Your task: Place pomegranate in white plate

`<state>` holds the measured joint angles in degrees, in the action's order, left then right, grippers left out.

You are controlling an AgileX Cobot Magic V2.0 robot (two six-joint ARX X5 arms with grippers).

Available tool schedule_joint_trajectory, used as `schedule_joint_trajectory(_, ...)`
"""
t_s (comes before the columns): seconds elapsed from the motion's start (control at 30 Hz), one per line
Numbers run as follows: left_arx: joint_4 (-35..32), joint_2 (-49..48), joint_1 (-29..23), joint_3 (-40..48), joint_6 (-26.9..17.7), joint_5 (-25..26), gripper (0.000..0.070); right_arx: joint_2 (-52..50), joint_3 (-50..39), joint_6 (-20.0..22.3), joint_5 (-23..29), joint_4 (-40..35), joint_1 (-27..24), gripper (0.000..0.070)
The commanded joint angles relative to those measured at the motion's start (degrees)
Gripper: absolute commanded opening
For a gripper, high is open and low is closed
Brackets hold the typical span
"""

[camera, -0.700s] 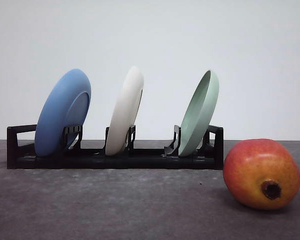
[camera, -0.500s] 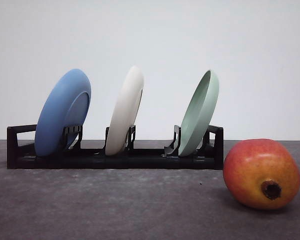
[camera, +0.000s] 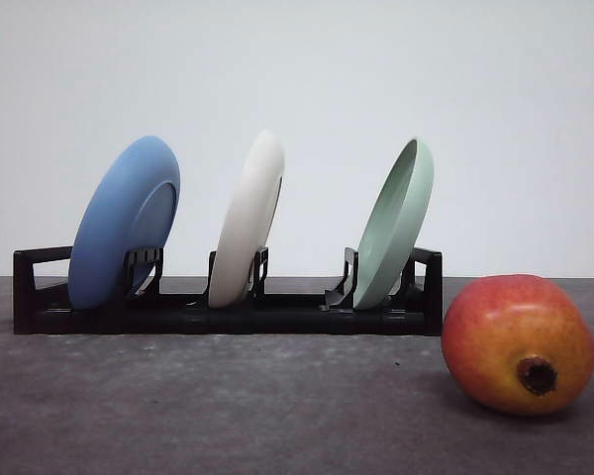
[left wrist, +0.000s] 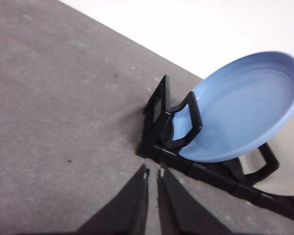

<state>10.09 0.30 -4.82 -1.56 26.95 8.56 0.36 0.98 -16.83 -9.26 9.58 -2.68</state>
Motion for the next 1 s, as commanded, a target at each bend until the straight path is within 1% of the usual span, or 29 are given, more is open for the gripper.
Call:
schedule_joint_trajectory(0.0,-0.5,-0.1,-0.2,-1.5,1.8,1.0,0.001,-0.2,0.8,-2.3,-0.2,0.3,0.0,0.0)
schedule_joint_trajectory(0.17,1.6,0.1,-0.2,-4.2,4.2,2.5,0.0011,-0.1,4.0,-2.3,-0.2,1.2,0.0,0.0)
schedule_joint_trajectory(0.27,3.9,0.5,-0.2,-6.7,4.1,3.3,0.0011,-0.1,6.6,-2.3,-0.2,1.6,0.0,0.0)
schedule_joint_trajectory(0.43,8.1,2.7,-0.2,-13.1,3.0,3.6,0.0011,0.0,12.7,-2.2,-0.2,5.5,0.0,0.0)
schedule_joint_trajectory(0.6,13.3,7.3,-0.2,-21.3,-2.1,5.1,0.0011,2.9,19.5,0.0,-0.2,10.3,0.0,0.0)
schedule_joint_trajectory(0.7,17.4,10.9,-0.2,-26.9,-5.8,6.4,0.0011,6.5,24.1,2.7,-0.9,13.5,0.0,0.0)
schedule_joint_trajectory(0.9,24.9,18.2,-0.2,-37.7,-12.1,8.9,0.001,17.7,34.5,8.5,-5.3,20.7,0.0,0.0)
schedule_joint_trajectory(0.97,27.6,20.6,-0.2,-40.9,-14.1,10.3,0.001,21.9,38.5,10.7,-7.7,24.0,0.0,0.0)
